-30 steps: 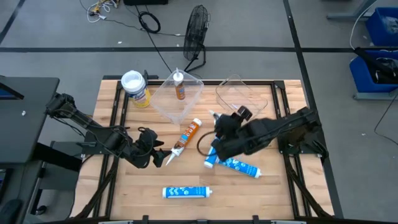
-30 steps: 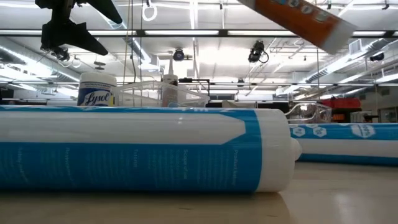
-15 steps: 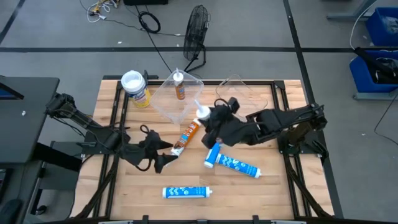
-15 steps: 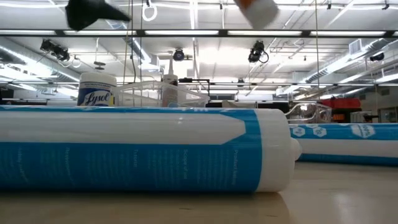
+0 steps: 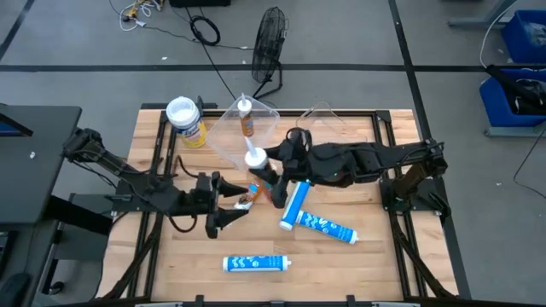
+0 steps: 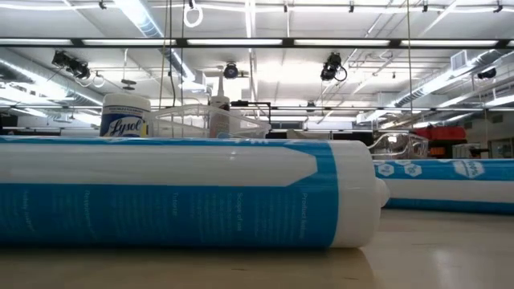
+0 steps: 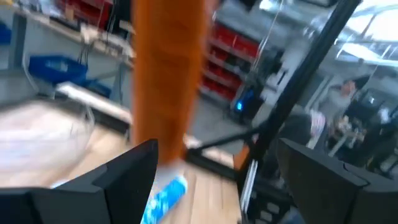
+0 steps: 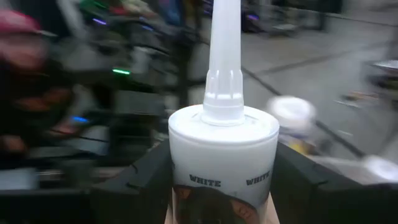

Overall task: Pick & place silicon tubes, Sealant and Lysol wipes
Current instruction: Put the bottom brown sealant into the white transparent bin

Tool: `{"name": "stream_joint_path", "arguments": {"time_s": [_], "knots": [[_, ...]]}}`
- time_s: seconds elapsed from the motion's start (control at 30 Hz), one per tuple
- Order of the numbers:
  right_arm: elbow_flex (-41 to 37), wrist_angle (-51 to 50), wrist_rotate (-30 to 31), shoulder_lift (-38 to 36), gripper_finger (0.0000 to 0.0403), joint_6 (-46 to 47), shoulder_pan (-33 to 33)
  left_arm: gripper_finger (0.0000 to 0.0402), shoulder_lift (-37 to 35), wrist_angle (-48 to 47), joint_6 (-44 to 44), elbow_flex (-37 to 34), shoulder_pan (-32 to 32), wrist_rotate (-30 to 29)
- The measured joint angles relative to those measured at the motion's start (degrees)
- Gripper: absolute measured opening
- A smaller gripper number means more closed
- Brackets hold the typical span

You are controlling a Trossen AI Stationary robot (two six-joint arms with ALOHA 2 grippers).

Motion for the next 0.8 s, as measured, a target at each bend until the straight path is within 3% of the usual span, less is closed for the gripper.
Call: {"name": "stream_joint_path", "arguments": {"time_s": [0.2, 0.37, 0.47, 0.8], "knots": [[0.0, 7.1, -8.7, 0.0, 0.021, -2.8, -0.1, 0.033, 0.0, 8.8, 6.2, 0.0, 2.1, -0.1], [0.0, 6.9, -10.2, 0.0, 0.021, -2.8, -0.1, 0.033, 0.0, 11.5, 10.6, 0.0, 2.9, 1.0], [0.0, 6.9, -10.5, 0.2, 0.021, -2.8, -0.1, 0.033, 0.0, 12.1, 14.1, 0.0, 3.7, 4.7], [0.0, 6.7, -13.1, 1.0, 0.021, -2.3, -1.0, 0.033, 0.0, 14.5, 13.6, 0.0, 7.4, 9.8]]}}
